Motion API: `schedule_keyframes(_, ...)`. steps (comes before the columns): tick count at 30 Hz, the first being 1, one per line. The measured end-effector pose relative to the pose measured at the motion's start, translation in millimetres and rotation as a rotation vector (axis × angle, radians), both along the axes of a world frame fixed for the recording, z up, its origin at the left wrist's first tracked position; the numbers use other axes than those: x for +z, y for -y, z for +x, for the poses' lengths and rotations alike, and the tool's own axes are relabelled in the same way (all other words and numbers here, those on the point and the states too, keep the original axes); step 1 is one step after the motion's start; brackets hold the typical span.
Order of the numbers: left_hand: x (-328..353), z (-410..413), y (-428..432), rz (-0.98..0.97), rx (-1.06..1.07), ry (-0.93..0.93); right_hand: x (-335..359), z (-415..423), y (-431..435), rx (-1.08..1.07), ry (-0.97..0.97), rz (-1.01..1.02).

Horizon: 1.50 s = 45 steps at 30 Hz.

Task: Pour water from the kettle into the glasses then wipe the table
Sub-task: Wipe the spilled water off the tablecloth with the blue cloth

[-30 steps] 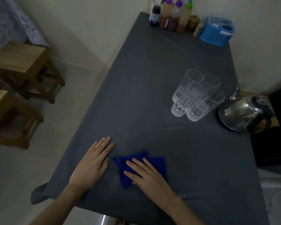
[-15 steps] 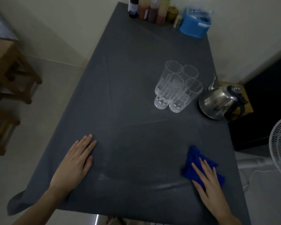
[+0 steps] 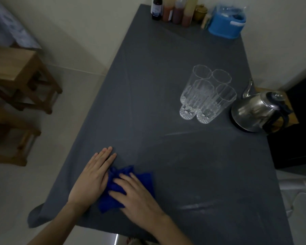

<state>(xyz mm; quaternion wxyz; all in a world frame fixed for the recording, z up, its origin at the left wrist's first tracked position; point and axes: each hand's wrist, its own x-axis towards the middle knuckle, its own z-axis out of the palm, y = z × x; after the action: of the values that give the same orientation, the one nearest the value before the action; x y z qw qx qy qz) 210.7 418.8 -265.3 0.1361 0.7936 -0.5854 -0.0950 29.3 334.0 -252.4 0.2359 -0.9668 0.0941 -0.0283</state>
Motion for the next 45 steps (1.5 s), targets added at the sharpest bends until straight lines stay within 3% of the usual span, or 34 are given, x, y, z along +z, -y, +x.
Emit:
schedule_keyframes(3, 1.4, 0.2, 0.8, 0.006, 0.003, -0.003, -0.1, -3.6, -2.6, -0.02, -0.016, -0.022)
schedule_keyframes(7, 2.7, -0.6, 1.0, 0.0, 0.013, -0.004, -11.5, -68.8, 35.2, -0.013, 0.012, -0.113)
schedule_keyframes(14, 4.0, -2.5, 2.6, 0.015, 0.019, 0.009, 15.6, -243.9, 125.0, -0.514, -0.16, -0.196)
schedule_keyframes(19, 2.6, -1.7, 3.2, 0.017, 0.017, 0.016, 17.1, -247.7, 130.8, -0.728, -0.191, -0.153)
schedule_keyframes(23, 1.3, -2.0, 3.3, 0.012, 0.025, 0.023, 10.6, -185.1, 107.2, -0.638, -0.132, -0.113)
schedule_keyframes(30, -0.9, 0.4, 1.6, 0.003, -0.002, 0.017, 4.7, -13.5, 18.2, -0.041, 0.008, -0.11)
schedule_keyframes(33, 1.1, 0.2, 0.2, 0.017, -0.001, 0.012, -1.0, 11.2, -7.2, 0.003, 0.038, -0.097)
schedule_keyframes(39, 4.1, -0.3, 0.3, 0.012, 0.008, 0.004, -5.9, -84.4, 51.4, 0.094, 0.03, -0.19)
schedule_keyframes(45, 1.8, -1.0, 1.2, 0.006, 0.01, 0.02, 15.9, -226.1, 147.5, -0.402, -0.159, -0.202)
